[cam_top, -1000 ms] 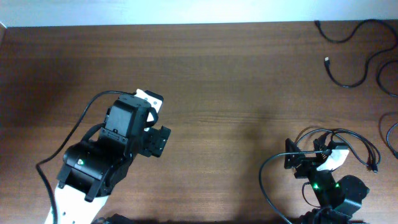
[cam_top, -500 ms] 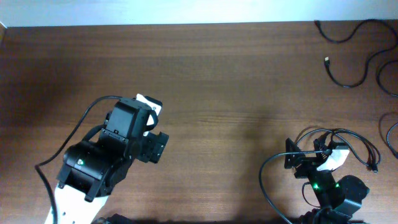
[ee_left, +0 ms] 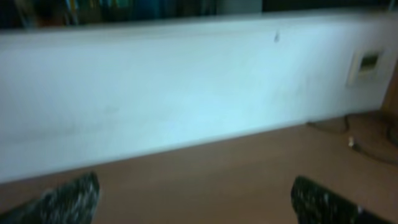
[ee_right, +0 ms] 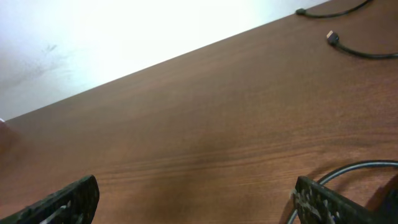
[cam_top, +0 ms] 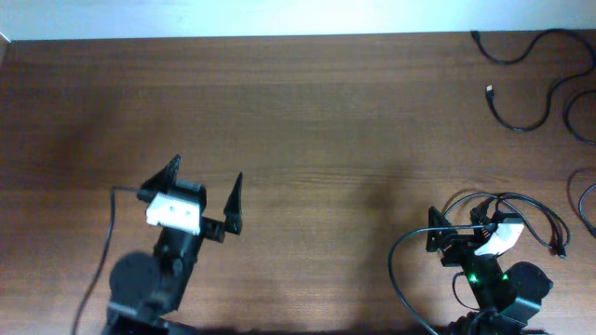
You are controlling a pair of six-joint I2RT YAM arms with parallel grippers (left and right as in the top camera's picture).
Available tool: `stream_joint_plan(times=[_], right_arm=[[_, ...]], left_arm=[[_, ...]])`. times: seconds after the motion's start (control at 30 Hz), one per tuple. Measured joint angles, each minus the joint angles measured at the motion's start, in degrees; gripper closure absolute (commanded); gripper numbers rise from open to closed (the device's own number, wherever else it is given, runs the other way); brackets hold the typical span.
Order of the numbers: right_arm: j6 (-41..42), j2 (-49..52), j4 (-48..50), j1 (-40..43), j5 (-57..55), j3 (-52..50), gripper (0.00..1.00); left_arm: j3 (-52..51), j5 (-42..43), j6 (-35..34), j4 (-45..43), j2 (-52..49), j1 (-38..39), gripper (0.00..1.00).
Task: Untangle cables
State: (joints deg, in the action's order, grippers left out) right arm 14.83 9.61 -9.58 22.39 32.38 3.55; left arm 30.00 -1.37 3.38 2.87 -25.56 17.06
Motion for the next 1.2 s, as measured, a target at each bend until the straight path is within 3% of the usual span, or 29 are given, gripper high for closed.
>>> stream_joint_plan(times=[0.2, 0.4, 0.8, 0.97, 1.1, 1.2], right_arm=[[0.0, 0.0, 0.0, 0.0, 0.0, 0.0, 0.01], [0.0, 0.0, 0.0, 0.0, 0.0, 0.0, 0.01], [0.0, 0.0, 0.0, 0.0, 0.0, 0.0, 0.01], [0.0, 0.0, 0.0, 0.0, 0.0, 0.0, 0.01], [0.0, 0.0, 0.0, 0.0, 0.0, 0.0, 0.01], [0.0, 0.0, 0.0, 0.0, 0.0, 0.0, 0.01]], left_arm=[[-19.4, 3.6, 0.1, -23.1, 9.3, -2.4, 0.01], [-25.7, 4.4, 0.5, -26.2, 16.8, -6.0, 0.01], [-29.0, 5.7, 0.5, -22.4, 24.7, -14.3, 0.01], [-29.2, 5.9, 0.5, -13.8, 24.9, -16.1, 0.01], [-29.4, 5.9, 0.6, -1.2, 24.9, -17.5, 0.01], [-29.4, 5.5, 1.9, 1.0, 25.0, -17.9, 0.01]])
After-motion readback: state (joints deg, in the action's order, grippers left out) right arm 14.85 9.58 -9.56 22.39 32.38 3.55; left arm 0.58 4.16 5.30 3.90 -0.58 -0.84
